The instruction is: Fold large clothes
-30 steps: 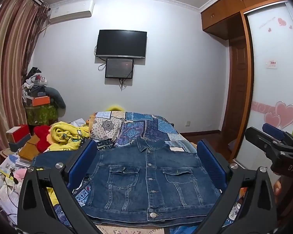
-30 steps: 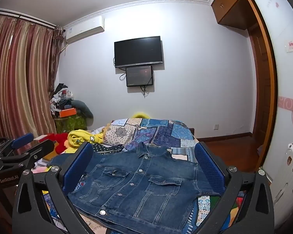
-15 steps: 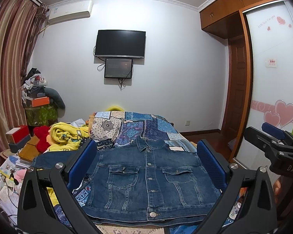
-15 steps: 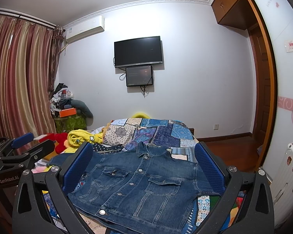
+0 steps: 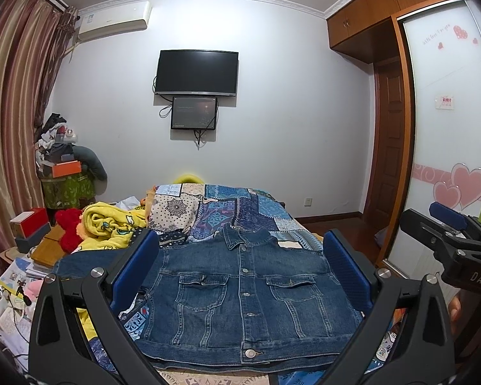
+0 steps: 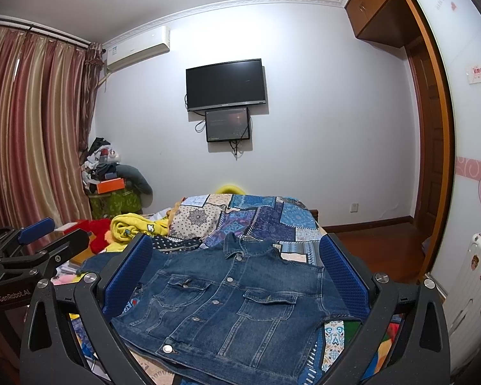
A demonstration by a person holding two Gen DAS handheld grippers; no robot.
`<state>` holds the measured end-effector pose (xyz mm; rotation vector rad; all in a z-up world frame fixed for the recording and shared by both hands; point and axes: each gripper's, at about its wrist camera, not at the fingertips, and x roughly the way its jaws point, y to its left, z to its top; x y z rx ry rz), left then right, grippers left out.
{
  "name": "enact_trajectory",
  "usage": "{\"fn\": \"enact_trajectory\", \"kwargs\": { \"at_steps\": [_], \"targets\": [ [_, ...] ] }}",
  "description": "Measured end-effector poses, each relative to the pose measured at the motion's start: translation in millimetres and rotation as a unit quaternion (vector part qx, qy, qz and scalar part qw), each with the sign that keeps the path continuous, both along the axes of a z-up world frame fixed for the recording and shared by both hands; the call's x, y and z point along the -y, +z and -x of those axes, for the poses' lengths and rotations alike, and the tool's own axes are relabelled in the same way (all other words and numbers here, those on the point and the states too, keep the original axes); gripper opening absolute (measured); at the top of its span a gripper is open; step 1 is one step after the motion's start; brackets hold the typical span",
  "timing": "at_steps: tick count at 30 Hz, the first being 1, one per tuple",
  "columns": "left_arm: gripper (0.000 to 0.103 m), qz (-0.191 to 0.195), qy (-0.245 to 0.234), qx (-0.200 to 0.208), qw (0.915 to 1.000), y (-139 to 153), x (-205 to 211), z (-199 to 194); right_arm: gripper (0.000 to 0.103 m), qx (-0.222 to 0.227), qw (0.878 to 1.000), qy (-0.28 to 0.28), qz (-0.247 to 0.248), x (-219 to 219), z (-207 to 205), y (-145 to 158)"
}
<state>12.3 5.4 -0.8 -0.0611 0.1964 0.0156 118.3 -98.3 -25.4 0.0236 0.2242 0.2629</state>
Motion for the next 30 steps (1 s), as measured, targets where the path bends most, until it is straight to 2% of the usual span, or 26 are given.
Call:
{"fn": "enact_trajectory", "kwargs": {
  "at_steps": [30],
  "targets": [
    [0.103, -0.003, -0.006, -0.006, 1.0, -1.4, 2.6, -7.4, 0.103, -0.018, 1.0, -0.006, 0.003, -4.5, -7.7, -1.3]
  ]
}}
